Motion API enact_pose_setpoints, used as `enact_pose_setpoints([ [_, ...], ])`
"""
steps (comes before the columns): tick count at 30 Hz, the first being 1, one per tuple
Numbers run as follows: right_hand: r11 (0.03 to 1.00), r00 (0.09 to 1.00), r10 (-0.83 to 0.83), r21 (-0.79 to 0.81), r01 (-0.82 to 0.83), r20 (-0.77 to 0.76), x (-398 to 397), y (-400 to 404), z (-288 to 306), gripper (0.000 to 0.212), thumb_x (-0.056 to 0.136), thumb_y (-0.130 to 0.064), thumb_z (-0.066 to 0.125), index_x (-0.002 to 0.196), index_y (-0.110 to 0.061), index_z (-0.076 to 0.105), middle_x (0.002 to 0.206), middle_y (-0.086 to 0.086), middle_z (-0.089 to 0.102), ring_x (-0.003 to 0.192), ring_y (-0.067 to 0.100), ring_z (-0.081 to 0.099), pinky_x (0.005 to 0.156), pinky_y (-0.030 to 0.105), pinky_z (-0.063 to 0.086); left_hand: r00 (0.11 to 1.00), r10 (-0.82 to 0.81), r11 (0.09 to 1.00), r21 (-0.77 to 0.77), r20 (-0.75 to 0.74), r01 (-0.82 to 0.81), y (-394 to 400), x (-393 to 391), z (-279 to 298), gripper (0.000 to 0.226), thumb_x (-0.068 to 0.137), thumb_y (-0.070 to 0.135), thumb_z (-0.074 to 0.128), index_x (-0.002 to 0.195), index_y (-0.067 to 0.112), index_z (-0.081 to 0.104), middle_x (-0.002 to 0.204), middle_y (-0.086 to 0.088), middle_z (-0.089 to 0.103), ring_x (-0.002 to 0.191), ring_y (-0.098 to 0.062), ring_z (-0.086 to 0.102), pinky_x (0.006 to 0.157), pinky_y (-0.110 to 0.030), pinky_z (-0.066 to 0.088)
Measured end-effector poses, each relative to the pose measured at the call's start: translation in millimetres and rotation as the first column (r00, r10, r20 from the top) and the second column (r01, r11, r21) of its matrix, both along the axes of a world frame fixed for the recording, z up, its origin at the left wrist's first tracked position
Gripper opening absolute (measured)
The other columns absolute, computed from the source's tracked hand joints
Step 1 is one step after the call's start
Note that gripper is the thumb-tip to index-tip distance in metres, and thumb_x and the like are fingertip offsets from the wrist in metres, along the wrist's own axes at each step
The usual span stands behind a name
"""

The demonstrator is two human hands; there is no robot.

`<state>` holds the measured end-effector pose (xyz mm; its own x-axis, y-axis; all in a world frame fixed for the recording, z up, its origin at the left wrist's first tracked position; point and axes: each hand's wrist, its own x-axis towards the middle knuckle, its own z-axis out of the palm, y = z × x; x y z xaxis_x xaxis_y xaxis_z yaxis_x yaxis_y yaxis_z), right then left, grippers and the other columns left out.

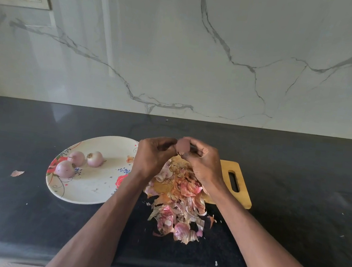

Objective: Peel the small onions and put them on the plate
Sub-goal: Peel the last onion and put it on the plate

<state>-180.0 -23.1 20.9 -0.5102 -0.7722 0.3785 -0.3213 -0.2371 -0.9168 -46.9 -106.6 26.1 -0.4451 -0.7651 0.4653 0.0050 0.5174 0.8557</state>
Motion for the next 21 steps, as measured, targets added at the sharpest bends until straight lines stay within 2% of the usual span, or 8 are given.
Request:
enact_pose_setpoints([
  [6,1.0,1.0,-0.016,0.002,0.016,0.0,-0.1,-0.9,-2.6,0.04,0.084,-0.003,0.077,0.122,-0.013,0.07,0.115,0.0,0.073,0.109,0.009,0.067,0.097,0.031,0.055,1.0,0.002,0.999,0.045,-0.027,-0.001,5.9,-2.5,1.8,0.015,0.088,0.008,0.076,0.101,0.015,0.078,0.086,0.004,0.077,0.082,-0.01,0.075,0.075,-0.022,0.06],
  [12,1.0,0.996,0.013,0.026,-0.015,0.094,-1.7,-2.0,-4.3,0.045,0.085,0.006,0.071,0.126,-0.013,0.067,0.119,0.0,0.071,0.112,0.011,0.066,0.097,0.029,0.055,0.998,0.034,0.994,0.107,-0.059,-0.027,3.1,-4.4,0.2,0.018,0.086,0.003,0.074,0.103,0.007,0.078,0.087,-0.004,0.078,0.078,-0.016,0.075,0.073,-0.027,0.06],
  [14,0.999,0.989,0.027,0.028,-0.031,0.143,-1.5,-2.6,-3.8,0.041,0.086,0.004,0.072,0.122,-0.015,0.069,0.117,-0.001,0.072,0.11,0.01,0.067,0.095,0.028,0.055,0.997,0.037,0.99,0.14,-0.067,-0.028,1.1,-4.6,1.0,0.018,0.085,0.001,0.074,0.101,0.007,0.078,0.086,-0.006,0.078,0.077,-0.019,0.075,0.073,-0.029,0.06],
  [17,0.997,0.968,0.071,0.002,-0.073,0.242,0.9,-2.9,-0.2,0.032,0.086,0.001,0.073,0.106,-0.024,0.071,0.109,0.0,0.074,0.104,0.01,0.068,0.092,0.028,0.055,0.995,0.049,0.984,0.173,-0.092,-0.032,-0.5,-5.0,2.5,0.018,0.084,-0.003,0.073,0.096,0.01,0.078,0.084,-0.007,0.078,0.077,-0.021,0.076,0.072,-0.029,0.06],
  [21,0.987,0.893,0.16,-0.04,-0.158,0.42,2.2,-4.8,1.7,0.036,0.088,0.013,0.061,0.109,-0.015,0.069,0.117,0.015,0.071,0.107,0.023,0.066,0.092,0.031,0.053,0.992,0.098,0.983,0.166,-0.084,-0.083,0.1,-4.9,3.1,0.021,0.083,-0.001,0.073,0.089,0.018,0.078,0.085,-0.003,0.078,0.078,-0.016,0.075,0.072,-0.026,0.058],
])
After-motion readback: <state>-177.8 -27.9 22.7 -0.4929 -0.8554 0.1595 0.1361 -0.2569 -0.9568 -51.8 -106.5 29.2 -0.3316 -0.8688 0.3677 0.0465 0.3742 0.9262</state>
